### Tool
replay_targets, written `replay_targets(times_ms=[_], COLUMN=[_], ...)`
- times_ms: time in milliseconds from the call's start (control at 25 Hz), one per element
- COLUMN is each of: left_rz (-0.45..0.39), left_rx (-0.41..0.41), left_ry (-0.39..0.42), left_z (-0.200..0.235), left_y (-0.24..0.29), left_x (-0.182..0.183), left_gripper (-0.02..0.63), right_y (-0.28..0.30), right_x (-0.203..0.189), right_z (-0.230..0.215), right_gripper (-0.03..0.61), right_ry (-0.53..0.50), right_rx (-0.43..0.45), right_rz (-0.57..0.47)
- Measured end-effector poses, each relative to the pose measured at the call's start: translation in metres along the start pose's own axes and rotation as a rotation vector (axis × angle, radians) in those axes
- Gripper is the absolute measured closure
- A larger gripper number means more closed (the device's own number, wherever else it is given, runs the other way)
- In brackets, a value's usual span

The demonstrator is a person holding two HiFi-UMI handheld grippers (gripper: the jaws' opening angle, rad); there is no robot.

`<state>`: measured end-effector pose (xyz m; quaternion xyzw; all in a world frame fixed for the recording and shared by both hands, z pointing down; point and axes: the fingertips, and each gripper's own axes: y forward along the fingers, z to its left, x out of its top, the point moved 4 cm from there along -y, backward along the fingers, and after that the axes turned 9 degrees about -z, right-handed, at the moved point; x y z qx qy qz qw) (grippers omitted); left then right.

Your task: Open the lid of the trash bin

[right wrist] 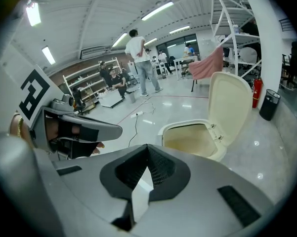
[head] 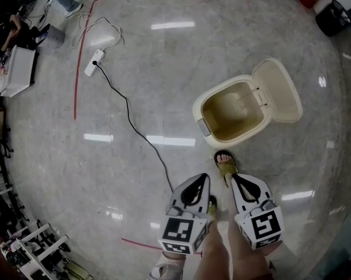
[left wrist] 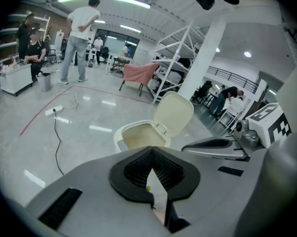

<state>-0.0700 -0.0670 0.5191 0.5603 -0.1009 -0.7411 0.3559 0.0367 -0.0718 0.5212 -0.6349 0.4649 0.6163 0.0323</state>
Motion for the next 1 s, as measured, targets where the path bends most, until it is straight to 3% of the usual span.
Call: replay_targets(times_ms=[480,840,1000], left_rz=[-0.01,-0.036,-0.042], left_rx=[0.02,0.039,0.039], left_ry=[-0.012,-0.005,0.0], left_z=[-0.005,-0.002,-0.002], left_y=[-0.023,-0.023,-0.021], left_x=[-0.017,-0.008,-0.004], left_gripper=[0.609,0.609,0.609], right_y=[-0.014,-0.012,-0.011], right_x=[0.001,0.012,0.017], right_z=[0.015,0.017,0.016], right_gripper=[0.58,0.58,0.58], right_ry=[-0.018,0.003,-0.042], right_rx=[0.004,0.005,0.027], right_rz=[-0.011,-0.036,-0.05])
